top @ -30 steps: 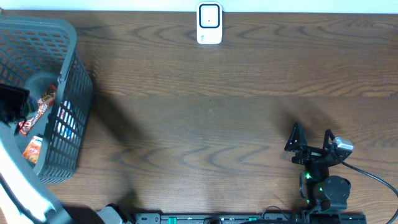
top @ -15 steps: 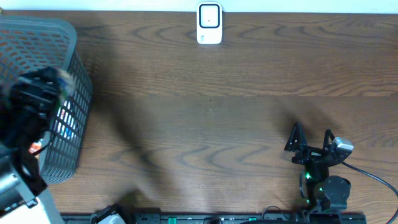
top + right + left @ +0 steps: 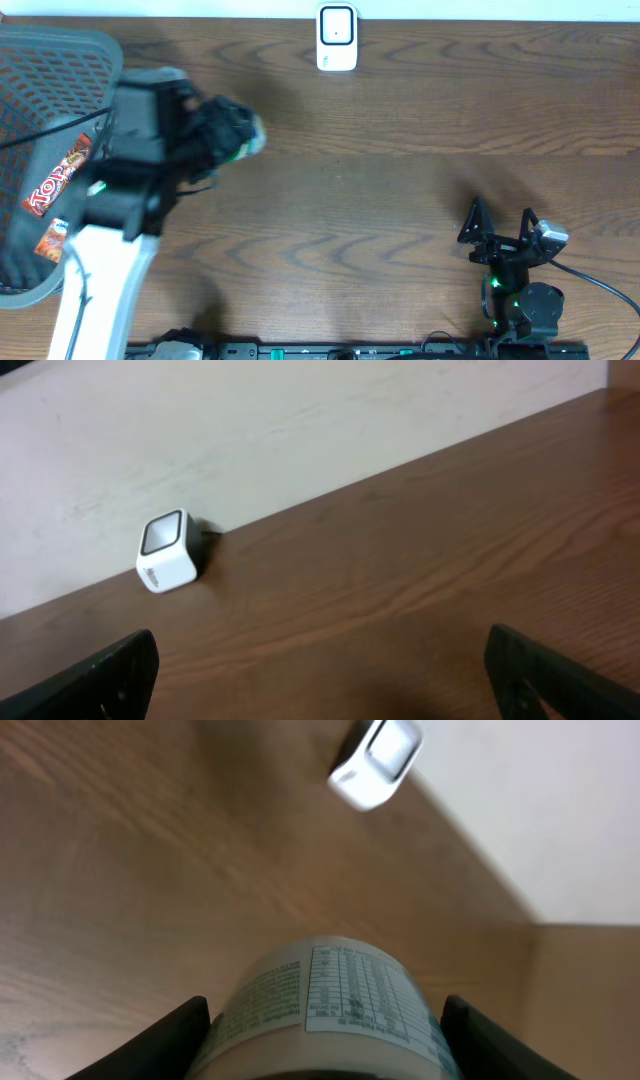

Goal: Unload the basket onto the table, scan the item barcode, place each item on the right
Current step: 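Carry the jar forward toward the scanner and hold it there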

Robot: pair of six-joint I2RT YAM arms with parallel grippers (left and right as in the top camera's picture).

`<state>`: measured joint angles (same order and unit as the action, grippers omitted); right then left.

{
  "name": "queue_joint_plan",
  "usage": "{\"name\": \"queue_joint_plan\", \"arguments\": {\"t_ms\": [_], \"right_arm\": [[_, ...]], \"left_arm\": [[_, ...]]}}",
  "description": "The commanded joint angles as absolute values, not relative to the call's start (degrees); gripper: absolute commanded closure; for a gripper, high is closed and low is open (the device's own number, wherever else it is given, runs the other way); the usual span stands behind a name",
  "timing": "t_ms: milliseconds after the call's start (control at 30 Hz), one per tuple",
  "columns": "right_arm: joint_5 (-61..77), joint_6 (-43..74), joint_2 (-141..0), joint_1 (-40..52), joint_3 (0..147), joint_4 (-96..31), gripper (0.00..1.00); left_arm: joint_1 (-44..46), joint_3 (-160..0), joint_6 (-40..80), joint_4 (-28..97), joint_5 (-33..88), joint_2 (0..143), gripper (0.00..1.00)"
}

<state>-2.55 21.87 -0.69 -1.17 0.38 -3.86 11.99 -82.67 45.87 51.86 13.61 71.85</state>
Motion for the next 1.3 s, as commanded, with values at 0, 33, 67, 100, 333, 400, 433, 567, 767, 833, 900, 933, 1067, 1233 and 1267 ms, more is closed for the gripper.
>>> {"name": "queue_joint_plan", "arguments": {"t_ms": [0, 33, 67, 100, 333, 400, 433, 567, 767, 833, 900, 933, 1067, 1233, 1267], "right_arm": [[-2.7, 21.15, -0.32, -1.52, 0.32, -4.05, 0.01], [-2.7, 21.15, -0.32, -1.52, 0.32, -4.05, 0.01], [-2.7, 21.15, -0.32, -1.52, 0.32, -4.08, 0.01], [-2.7, 21.15, -0.32, -1.52, 0.32, -4.08, 0.01], [-2.7, 21.15, -0.32, -1.52, 0.32, -4.05, 0.01], [-2.7, 21.15, -0.32, -1.52, 0.32, -4.08, 0.01], [-2.7, 21.15, -0.32, -1.52, 0.32, -4.08, 0.01], [-2.7, 21.15, -0.32, -1.52, 0.32, -4.08, 0.01], [-2.7, 21.15, -0.32, -1.52, 0.32, -4.08, 0.01], [-2.7, 21.15, -0.32, -1.52, 0.32, -4.05, 0.01], [-2.7, 21.15, -0.32, -1.52, 0.32, -4.05, 0.01], [-2.7, 21.15, -0.32, -1.52, 0.32, -4.08, 0.01], [-2.7, 21.15, -0.32, -1.52, 0.32, -4.08, 0.01], [-2.7, 21.15, -0.34, -1.52, 0.32, -4.08, 0.01], [-2.7, 21.15, -0.32, -1.52, 0.32, -4.05, 0.01]], "left_arm": [[21.06, -82.98, 50.24, 49.63, 2.24, 79.64, 0.37], [23.83, -82.98, 51.4, 48.42, 0.99, 83.26, 0.38], [25.17, -82.98, 51.81, 47.68, 0.56, 85.19, 0.37], [27.46, -82.98, 51.79, 45.93, 0.54, 89.12, 0.37], [34.26, -82.98, 53.98, 40.69, 0.3, 106.15, 0.38], [35.24, -82.98, 54.15, 39.57, 0.3, 109.75, 0.37], [35.51, -82.98, 54.15, 39.22, 0.3, 110.69, 0.37], [36.16, -82.98, 54.11, 38.46, -0.47, 113.69, 0.37], [36.21, -82.98, 54.19, 38.94, -1.93, 113.95, 0.37], [36.25, -82.98, 59.42, 41.52, -6.55, 113.95, 0.37], [36.25, -82.98, 62.78, 42.74, -8.78, 113.95, 0.36], [36.25, -82.98, 64.12, 43.16, -9.76, 113.95, 0.36], [36.25, -82.98, 71.46, 45.1, -12.75, 113.95, 0.36], [36.25, -82.98, 76.25, 45.15, -13.13, 113.95, 0.33], [36.36, -82.98, 77.54, 45.15, -13.13, 113.95, 0.32]]}}
